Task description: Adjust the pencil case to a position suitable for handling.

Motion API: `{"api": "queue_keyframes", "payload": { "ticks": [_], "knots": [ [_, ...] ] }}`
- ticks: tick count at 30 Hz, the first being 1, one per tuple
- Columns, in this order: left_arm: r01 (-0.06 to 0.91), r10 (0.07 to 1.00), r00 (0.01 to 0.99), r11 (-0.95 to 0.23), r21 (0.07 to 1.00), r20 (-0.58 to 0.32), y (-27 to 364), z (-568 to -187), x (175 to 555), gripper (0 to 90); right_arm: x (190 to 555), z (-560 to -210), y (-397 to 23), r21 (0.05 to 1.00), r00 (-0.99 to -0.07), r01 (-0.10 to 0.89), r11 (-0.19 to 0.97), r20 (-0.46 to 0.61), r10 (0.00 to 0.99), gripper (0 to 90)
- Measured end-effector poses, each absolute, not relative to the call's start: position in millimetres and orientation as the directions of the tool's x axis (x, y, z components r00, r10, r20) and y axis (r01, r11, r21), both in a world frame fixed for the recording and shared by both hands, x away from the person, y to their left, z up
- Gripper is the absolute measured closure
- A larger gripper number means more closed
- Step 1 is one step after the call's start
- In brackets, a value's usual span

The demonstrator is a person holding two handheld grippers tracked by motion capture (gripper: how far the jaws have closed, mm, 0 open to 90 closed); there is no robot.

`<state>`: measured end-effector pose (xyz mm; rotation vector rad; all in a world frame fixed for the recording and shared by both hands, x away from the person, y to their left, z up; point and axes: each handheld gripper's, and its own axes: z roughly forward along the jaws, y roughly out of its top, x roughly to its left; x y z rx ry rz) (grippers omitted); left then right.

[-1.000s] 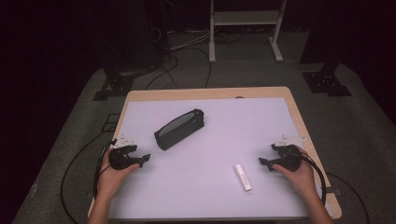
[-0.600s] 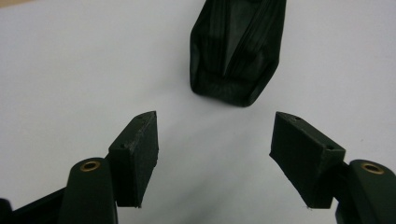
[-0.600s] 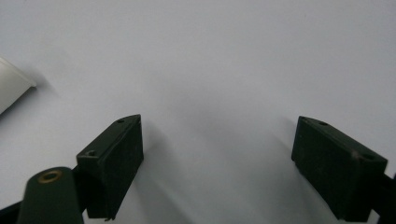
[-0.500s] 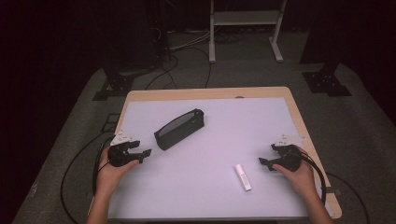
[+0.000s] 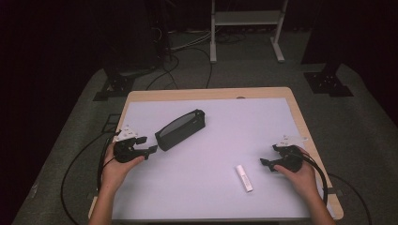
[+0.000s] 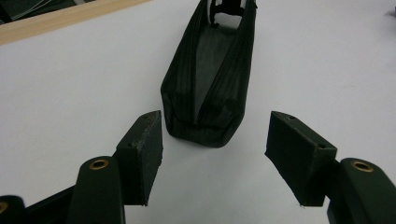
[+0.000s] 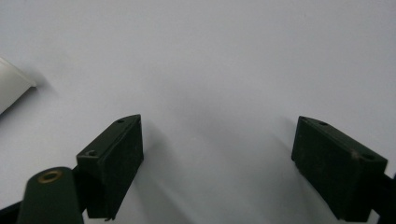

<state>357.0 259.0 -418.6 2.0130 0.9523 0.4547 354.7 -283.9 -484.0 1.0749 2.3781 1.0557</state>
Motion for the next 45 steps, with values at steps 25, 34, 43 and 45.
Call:
{"api": "queue_keyframes", "payload": {
  "ticks": [25, 34, 43, 45],
  "knots": [
    [0.384, 0.698, 0.716, -0.405, 0.83, 0.01, 217, -401, 383, 39.5, 355, -484, -284, 0.739, -0.663, 0.509, 0.441, 0.009, 0.748, 15.6],
    [0.366, 0.68, 0.733, -0.418, 0.831, 0.019, 202, -399, 392, 41.8, 355, -484, -284, 0.74, -0.663, 0.509, 0.441, 0.01, 0.748, 15.6],
    [0.353, 0.666, 0.745, -0.42, 0.836, 0.02, 189, -403, 404, 44.1, 355, -484, -284, 0.739, -0.663, 0.509, 0.441, 0.011, 0.749, 15.6],
    [0.353, 0.665, 0.747, -0.422, 0.835, 0.02, 186, -404, 406, 44.5, 355, -484, -284, 0.739, -0.664, 0.508, 0.442, 0.01, 0.748, 15.6]
  ]
}}
